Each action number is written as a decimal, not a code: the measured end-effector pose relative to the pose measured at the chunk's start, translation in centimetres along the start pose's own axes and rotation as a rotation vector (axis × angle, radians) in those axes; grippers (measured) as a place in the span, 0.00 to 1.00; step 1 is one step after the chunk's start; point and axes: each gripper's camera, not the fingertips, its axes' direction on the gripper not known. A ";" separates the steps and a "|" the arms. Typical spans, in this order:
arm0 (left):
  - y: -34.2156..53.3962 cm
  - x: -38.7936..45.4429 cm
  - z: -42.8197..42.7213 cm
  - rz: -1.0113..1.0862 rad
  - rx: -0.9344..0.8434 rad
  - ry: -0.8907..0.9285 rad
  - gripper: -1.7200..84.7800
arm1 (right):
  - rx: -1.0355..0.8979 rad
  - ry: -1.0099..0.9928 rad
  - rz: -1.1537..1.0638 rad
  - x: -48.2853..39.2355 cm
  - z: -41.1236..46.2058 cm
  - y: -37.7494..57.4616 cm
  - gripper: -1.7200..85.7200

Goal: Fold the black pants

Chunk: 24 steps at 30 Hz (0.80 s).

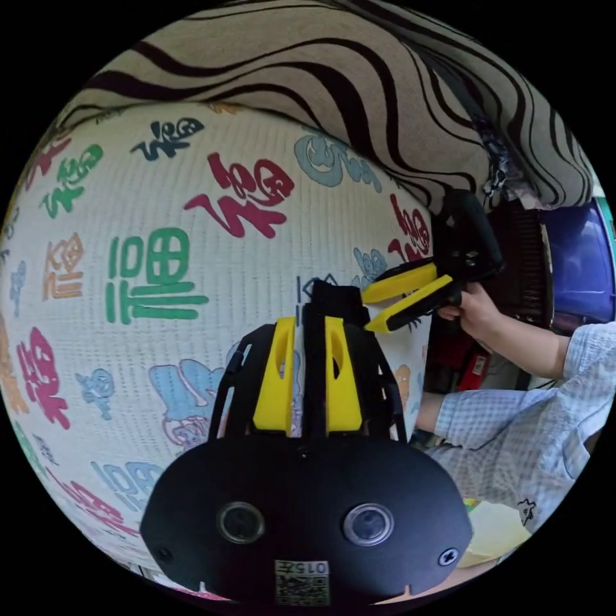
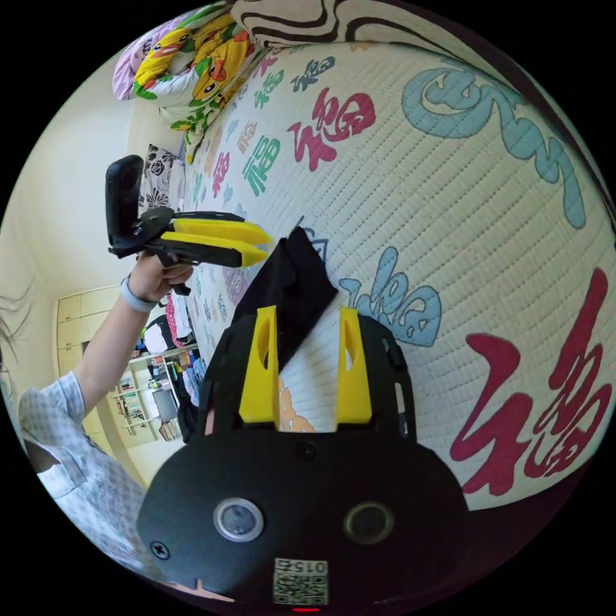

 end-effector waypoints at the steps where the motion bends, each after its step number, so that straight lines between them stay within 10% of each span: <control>1: 0.8 -0.3 0.7 -0.002 -0.019 0.006 0.11 | 0.013 -0.016 0.005 -0.5 0.6 0.6 0.17; 15: 16.9 1.1 -2.0 0.187 0.020 0.084 0.02 | 0.121 -0.049 -0.158 -12.1 8.8 6.7 0.03; 24: 54.5 4.2 -13.9 0.169 0.410 0.219 0.02 | -0.001 -0.223 -0.598 -36.7 22.2 19.5 0.03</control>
